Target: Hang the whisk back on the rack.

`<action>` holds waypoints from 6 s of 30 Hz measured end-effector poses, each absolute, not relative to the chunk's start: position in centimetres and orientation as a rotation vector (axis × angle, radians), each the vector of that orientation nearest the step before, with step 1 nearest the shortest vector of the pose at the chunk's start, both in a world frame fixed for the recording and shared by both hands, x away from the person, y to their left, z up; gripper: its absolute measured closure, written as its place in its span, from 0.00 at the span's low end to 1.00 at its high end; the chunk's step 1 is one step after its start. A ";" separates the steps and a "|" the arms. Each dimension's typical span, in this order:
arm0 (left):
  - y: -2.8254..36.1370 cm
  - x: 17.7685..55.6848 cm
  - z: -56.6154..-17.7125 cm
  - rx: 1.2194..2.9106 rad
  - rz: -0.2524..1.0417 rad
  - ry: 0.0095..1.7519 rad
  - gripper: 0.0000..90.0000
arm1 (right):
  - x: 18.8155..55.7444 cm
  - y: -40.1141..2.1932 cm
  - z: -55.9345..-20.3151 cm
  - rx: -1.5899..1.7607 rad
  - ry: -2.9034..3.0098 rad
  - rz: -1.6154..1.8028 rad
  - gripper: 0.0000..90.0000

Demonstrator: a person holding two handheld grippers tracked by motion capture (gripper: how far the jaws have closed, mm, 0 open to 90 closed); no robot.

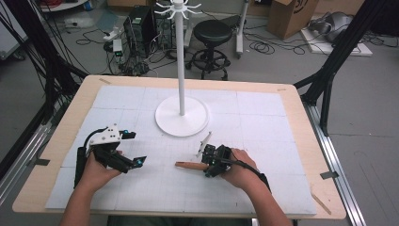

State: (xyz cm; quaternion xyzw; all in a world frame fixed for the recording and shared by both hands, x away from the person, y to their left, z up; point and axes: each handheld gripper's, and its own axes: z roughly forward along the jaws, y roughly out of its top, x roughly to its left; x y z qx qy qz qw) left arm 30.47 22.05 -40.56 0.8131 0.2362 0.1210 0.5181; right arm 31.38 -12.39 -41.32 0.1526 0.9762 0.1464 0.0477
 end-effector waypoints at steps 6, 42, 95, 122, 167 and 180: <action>22.1 30.5 -40.5 1.947 0.290 0.564 0.02 | 31.4 -12.6 -41.1 0.482 2.960 0.454 0.79; 22.3 30.4 -40.3 1.927 0.295 0.561 0.02 | 34.4 -18.7 -25.8 0.584 2.473 1.361 0.79; 22.5 30.5 -40.3 1.925 0.289 0.562 0.02 | 42.3 -18.8 -16.0 0.699 2.188 1.430 0.79; 22.7 30.5 -40.3 1.925 0.290 0.570 0.02 | 44.0 -15.9 -17.2 0.734 2.225 1.330 0.79; 22.7 30.5 -40.2 1.908 0.284 0.561 0.02 | 39.6 -17.3 -18.5 0.599 2.280 1.401 0.42; 22.7 30.3 -40.0 1.901 0.282 0.550 0.02 | 37.2 -19.2 -21.6 0.601 2.283 1.466 0.36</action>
